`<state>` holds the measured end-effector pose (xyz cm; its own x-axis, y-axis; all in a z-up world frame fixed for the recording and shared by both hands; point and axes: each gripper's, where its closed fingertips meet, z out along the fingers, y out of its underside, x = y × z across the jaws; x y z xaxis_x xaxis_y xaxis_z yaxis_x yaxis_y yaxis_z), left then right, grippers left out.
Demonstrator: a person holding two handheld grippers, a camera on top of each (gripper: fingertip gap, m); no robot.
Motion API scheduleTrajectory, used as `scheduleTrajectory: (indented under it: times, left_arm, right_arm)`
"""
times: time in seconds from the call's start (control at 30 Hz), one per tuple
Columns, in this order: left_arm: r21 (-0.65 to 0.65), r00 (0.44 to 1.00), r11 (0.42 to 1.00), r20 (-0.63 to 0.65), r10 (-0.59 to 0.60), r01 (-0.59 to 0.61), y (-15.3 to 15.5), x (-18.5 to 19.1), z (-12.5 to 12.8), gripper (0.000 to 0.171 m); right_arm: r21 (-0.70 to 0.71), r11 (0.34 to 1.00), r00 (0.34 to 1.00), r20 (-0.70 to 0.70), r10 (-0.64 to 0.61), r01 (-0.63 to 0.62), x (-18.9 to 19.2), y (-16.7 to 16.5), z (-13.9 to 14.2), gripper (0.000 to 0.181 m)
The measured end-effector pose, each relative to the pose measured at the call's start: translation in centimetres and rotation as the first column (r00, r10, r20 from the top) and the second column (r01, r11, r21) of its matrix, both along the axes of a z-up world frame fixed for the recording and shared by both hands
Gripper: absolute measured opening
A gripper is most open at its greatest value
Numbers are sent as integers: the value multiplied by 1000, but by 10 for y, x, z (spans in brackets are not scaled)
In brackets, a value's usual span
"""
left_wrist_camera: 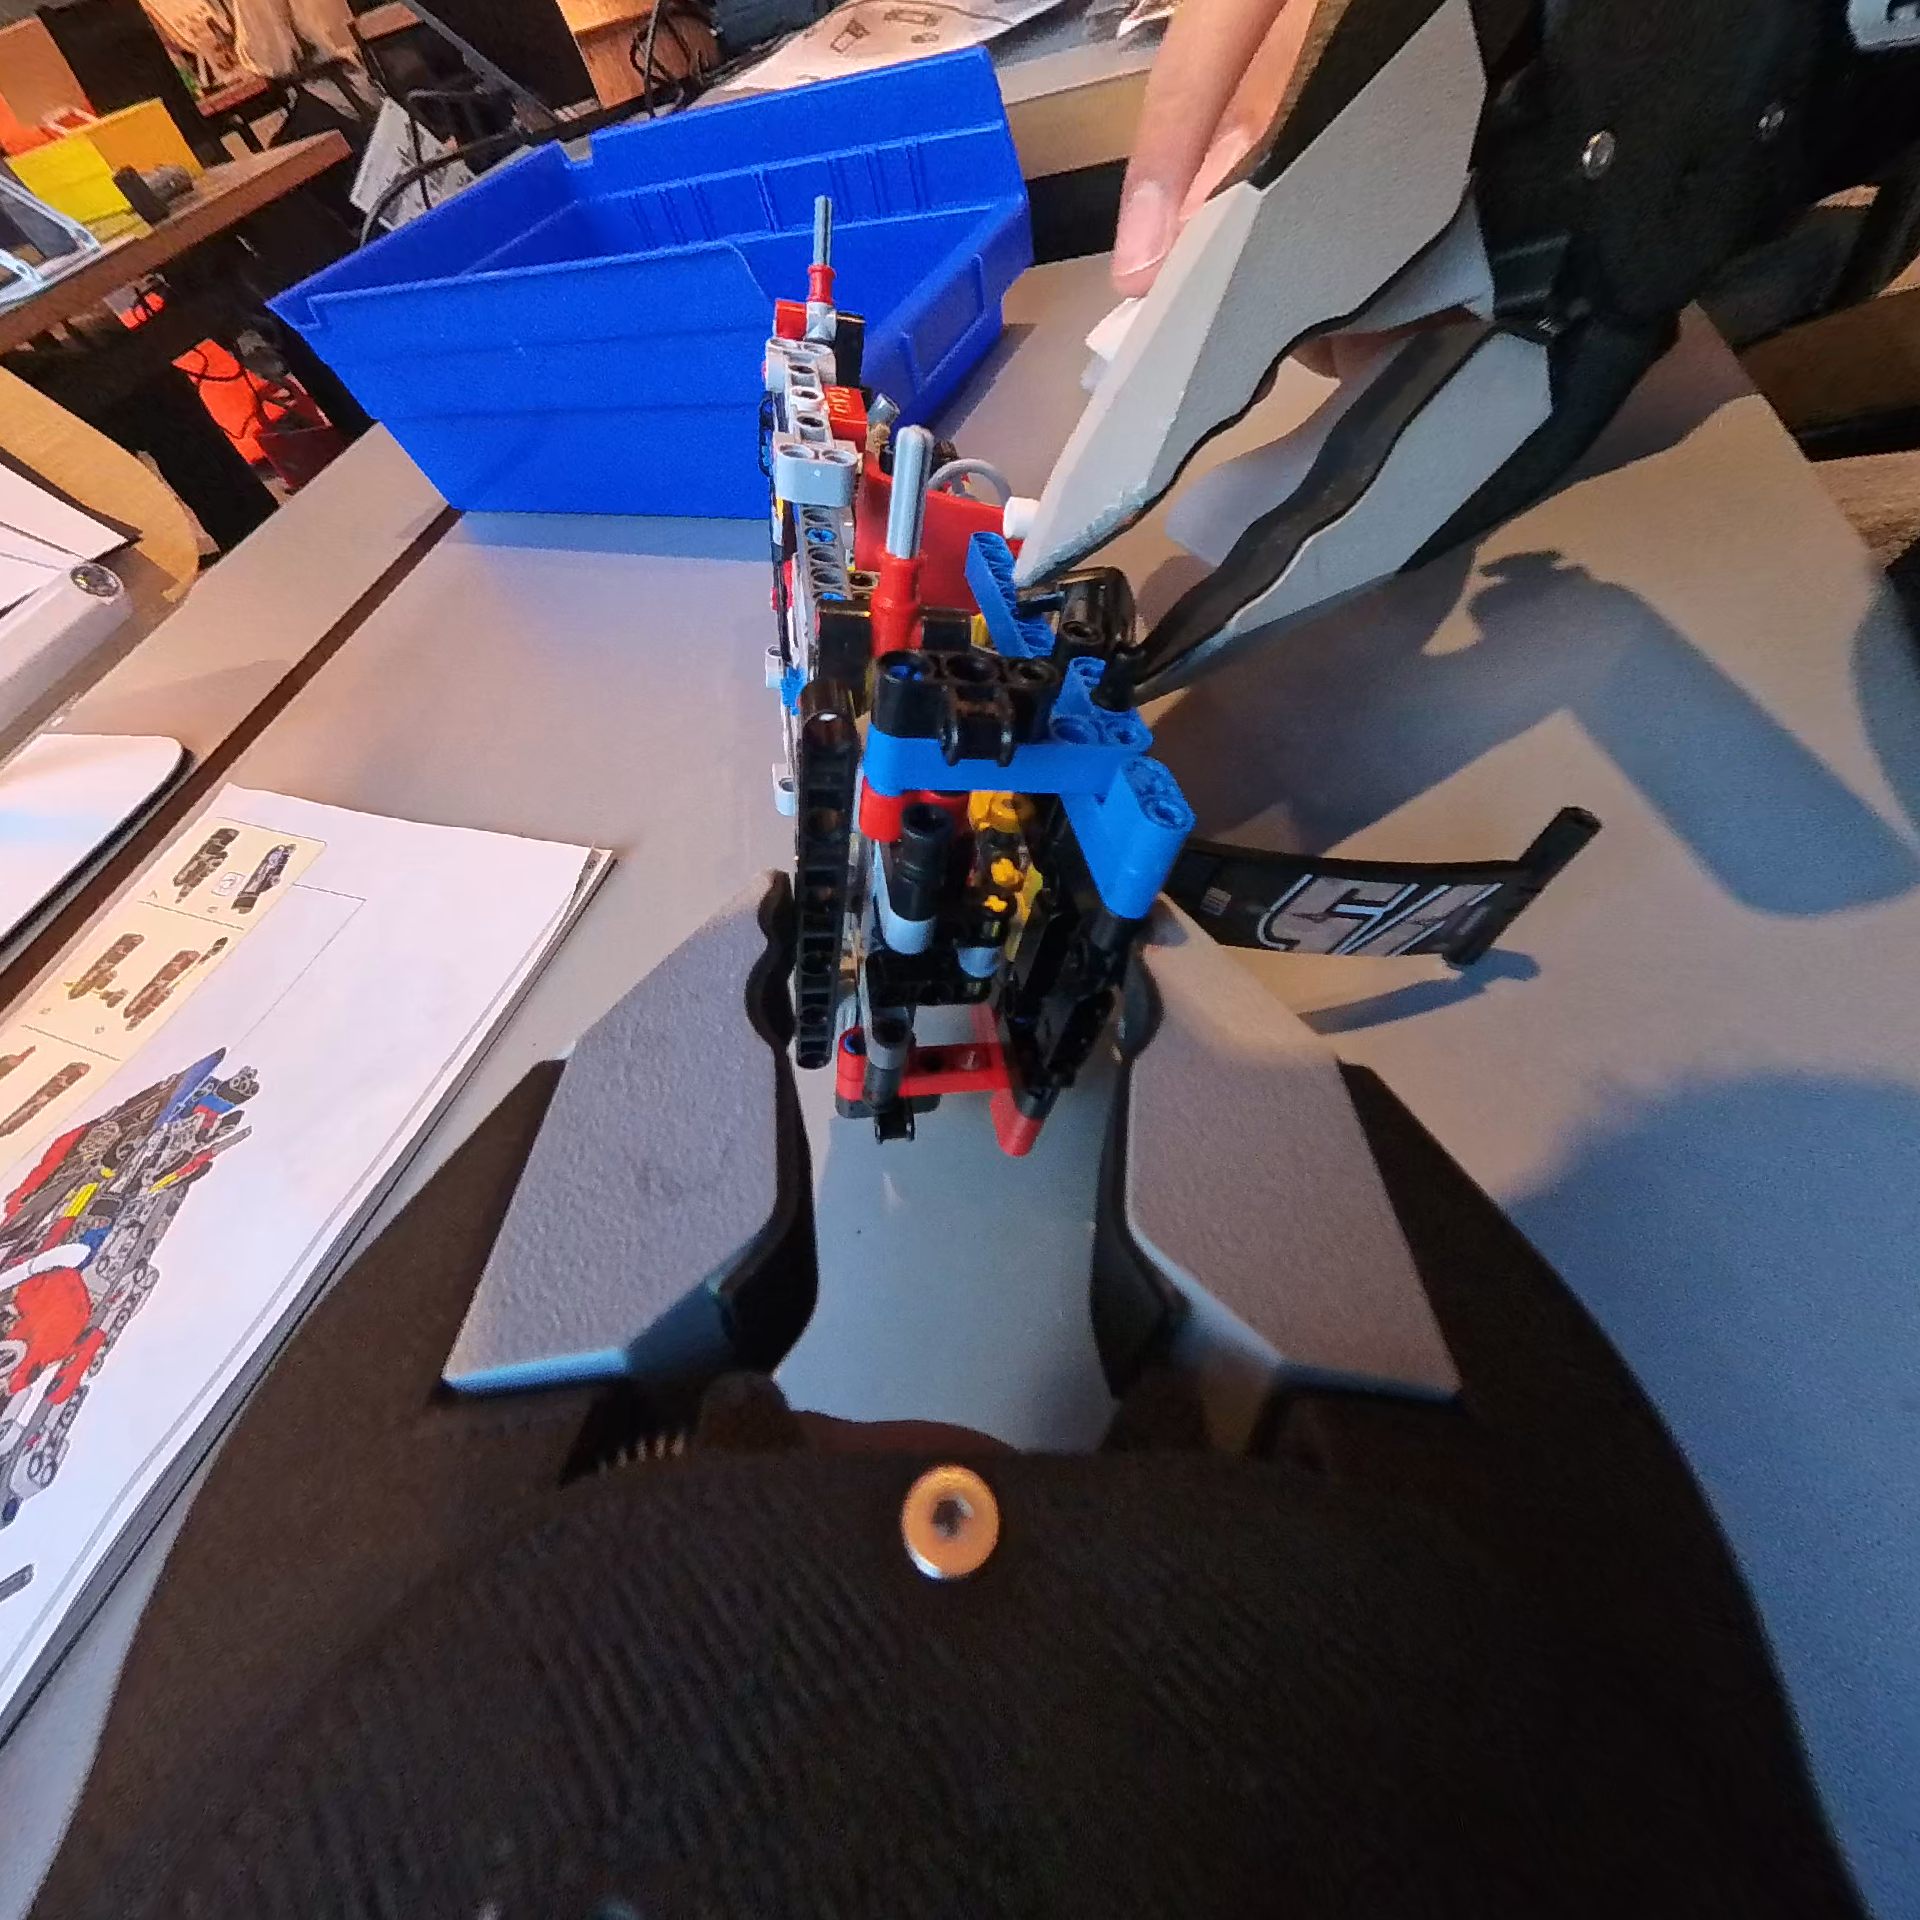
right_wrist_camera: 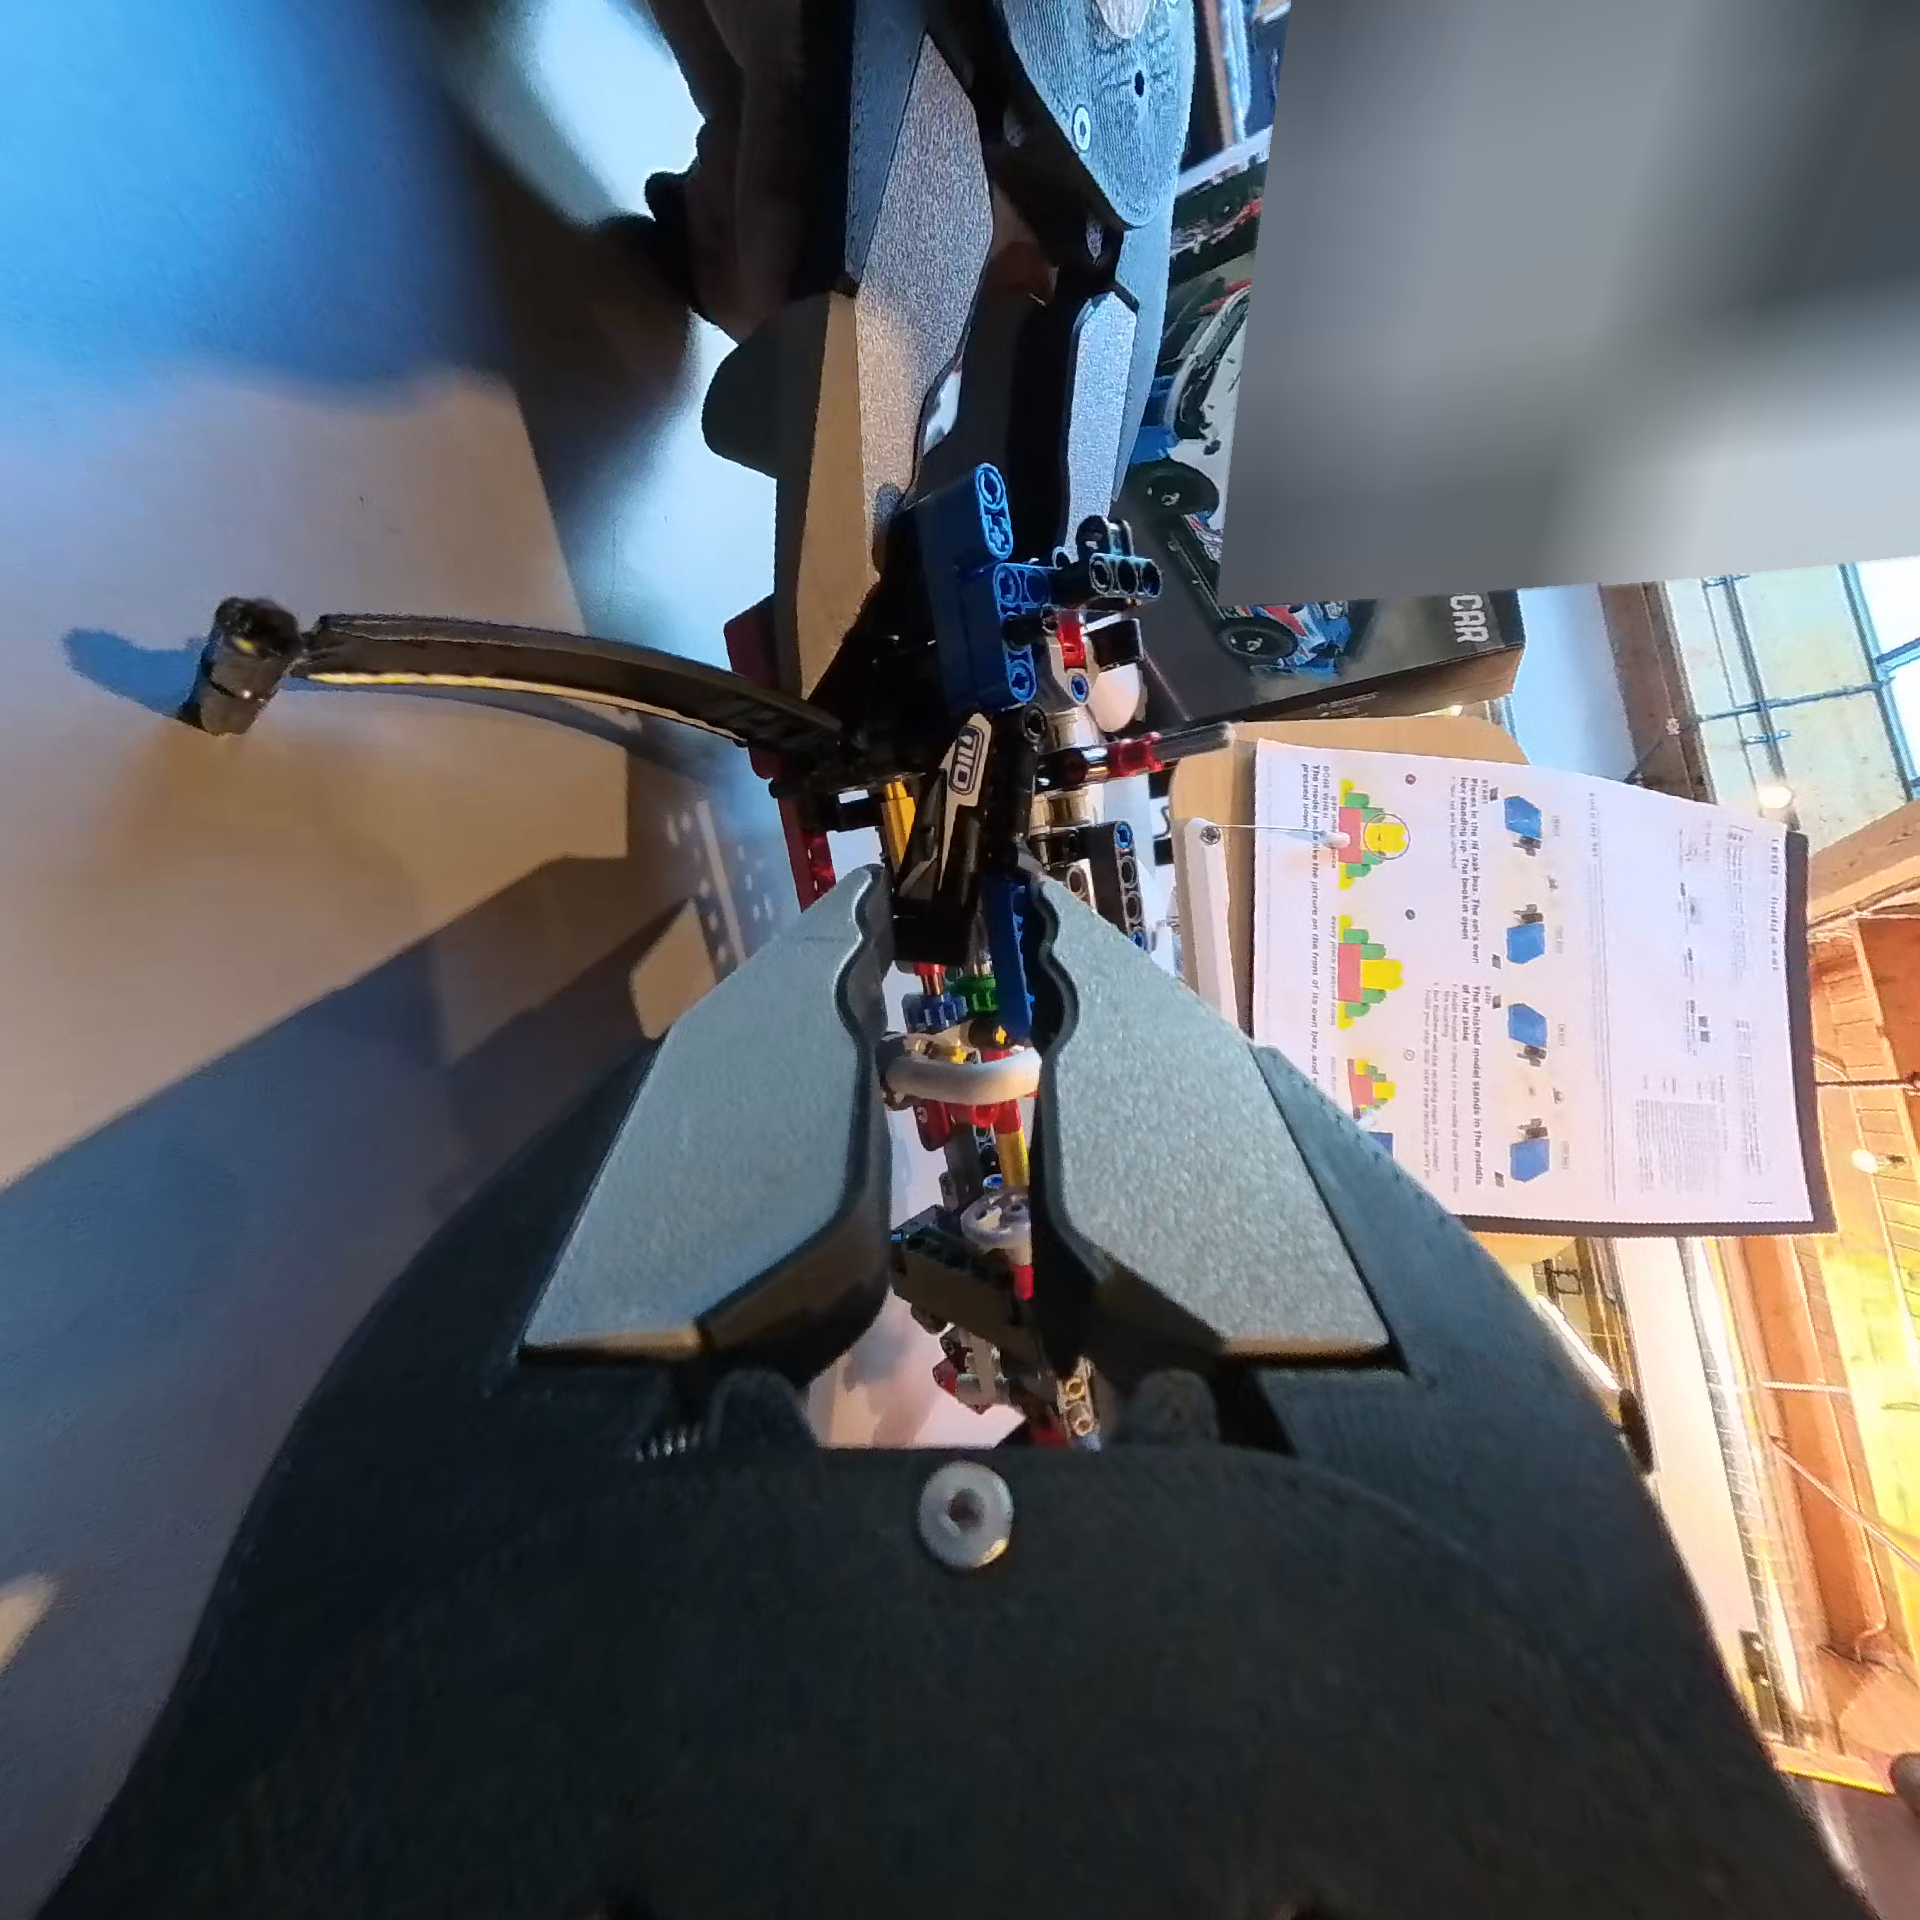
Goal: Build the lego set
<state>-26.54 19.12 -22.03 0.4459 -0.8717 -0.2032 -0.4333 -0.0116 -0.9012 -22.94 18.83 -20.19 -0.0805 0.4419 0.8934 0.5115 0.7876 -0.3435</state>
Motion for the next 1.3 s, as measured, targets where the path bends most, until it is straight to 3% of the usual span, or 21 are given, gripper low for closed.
scheduleTrajectory:
  times: [0.17, 0.37, 0.5, 0.67, 1.0, 1.17, 1.3]
  left_arm:
    - [2, 1000, 1000, -2, 5, -5, 1, 0, 0, 59]
    - [-1, 1000, 1000, -1, 10, -10, 2, -1, 0, 60]
    - [-28, 999, 999, 25, 23, -23, 4, -1, 2, 59]
    - [-8, 1000, 1000, 5, 18, -18, 3, 0, 0, 60]
    - [-19, 1000, 1000, 15, 18, -17, 4, -1, 0, 60]
    - [-14, 1000, 1000, 10, 21, -20, 5, -1, 0, 60]
    - [-16, 1000, 1000, 11, 14, -14, 4, 0, 0, 60]
  right_arm:
    - [-90, 996, 1000, 19, 14, -12, -1, 2, -2, 20]
    - [-53, 998, 995, 100, 26, -21, -1, 3, -1, 19]
    - [-48, 999, 1000, 14, -21, 22, -1, 6, 2, 18]
    - [77, 996, 997, -73, -37, 43, -1, 5, 4, 25]
    - [145, 989, 999, -40, 31, -25, -7, 2, 5, 22]
    - [75, 996, 997, -61, 57, -53, -10, 2, 5, 21]
    - [46, 999, 993, -115, 10, -4, -7, 4, 7, 19]
